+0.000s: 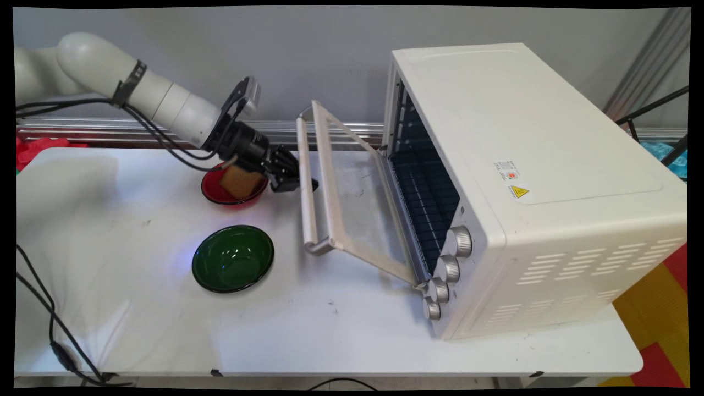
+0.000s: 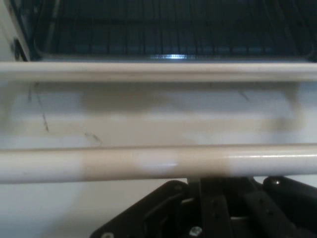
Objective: Close the oven
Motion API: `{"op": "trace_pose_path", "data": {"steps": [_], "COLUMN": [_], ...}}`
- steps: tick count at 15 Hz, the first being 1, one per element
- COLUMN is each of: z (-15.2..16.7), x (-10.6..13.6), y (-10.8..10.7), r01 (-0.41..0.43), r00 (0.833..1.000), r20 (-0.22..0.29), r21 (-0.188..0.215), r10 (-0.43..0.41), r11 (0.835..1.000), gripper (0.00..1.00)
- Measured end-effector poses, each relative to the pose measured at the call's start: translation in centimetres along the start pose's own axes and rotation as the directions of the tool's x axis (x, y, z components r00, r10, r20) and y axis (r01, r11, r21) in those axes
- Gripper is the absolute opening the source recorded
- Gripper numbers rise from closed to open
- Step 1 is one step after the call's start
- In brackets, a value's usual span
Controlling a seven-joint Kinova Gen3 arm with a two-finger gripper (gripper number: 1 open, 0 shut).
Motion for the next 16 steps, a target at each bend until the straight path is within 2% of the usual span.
{"op": "trace_pose_path", "data": {"steps": [9, 16], "z": [0.0, 0.0], "x": [4.3, 5.9], "y": [-0.3, -0.1], "r01": [-0.016, -0.018], "r00": [0.996, 0.994], "r20": [-0.082, -0.105], "r21": [-0.001, -0.01], "r10": [0.016, 0.017], "r11": [1.0, 1.0], "gripper": [0.0, 0.0]}}
